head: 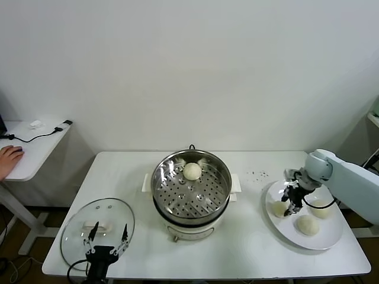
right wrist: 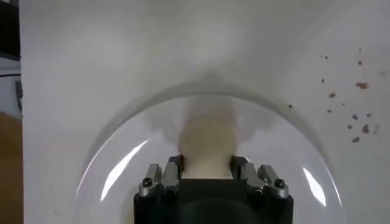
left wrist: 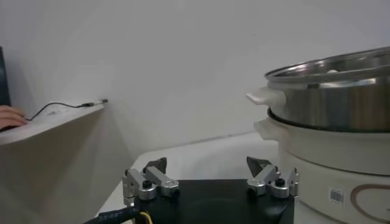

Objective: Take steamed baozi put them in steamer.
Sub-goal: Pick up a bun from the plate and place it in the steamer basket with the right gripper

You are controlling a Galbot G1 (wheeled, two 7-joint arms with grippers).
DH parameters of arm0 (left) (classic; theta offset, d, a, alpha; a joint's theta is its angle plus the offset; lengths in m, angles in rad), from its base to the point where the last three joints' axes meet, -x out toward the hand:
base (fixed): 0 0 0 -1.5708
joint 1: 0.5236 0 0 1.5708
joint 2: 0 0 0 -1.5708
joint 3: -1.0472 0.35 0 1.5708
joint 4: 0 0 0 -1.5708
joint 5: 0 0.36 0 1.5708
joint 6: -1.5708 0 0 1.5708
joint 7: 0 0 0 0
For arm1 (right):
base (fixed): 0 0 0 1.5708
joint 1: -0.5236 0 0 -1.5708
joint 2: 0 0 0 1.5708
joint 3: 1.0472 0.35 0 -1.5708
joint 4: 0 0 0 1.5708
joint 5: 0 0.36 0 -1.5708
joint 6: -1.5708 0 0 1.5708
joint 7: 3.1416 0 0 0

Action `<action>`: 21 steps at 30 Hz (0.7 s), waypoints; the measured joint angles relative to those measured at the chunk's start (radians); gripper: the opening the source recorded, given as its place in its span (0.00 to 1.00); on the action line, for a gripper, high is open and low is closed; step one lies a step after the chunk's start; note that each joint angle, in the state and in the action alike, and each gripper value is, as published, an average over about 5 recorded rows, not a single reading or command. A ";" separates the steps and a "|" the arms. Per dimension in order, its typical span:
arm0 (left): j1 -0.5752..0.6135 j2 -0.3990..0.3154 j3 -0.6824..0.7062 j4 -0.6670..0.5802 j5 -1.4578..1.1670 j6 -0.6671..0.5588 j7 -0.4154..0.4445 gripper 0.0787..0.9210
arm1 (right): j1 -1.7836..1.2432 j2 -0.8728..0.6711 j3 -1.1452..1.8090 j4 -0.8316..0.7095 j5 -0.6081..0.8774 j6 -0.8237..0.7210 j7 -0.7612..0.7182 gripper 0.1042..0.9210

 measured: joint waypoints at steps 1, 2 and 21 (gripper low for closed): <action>0.002 0.000 0.000 0.000 0.000 -0.001 0.000 0.88 | 0.017 -0.003 -0.009 0.004 0.010 -0.002 0.000 0.53; 0.003 0.000 -0.001 -0.001 0.000 -0.002 0.000 0.88 | 0.038 -0.006 -0.022 0.008 0.021 -0.004 0.000 0.53; 0.036 0.004 0.026 -0.029 0.016 -0.015 0.003 0.88 | 0.633 0.210 -0.383 0.047 0.478 -0.105 0.045 0.53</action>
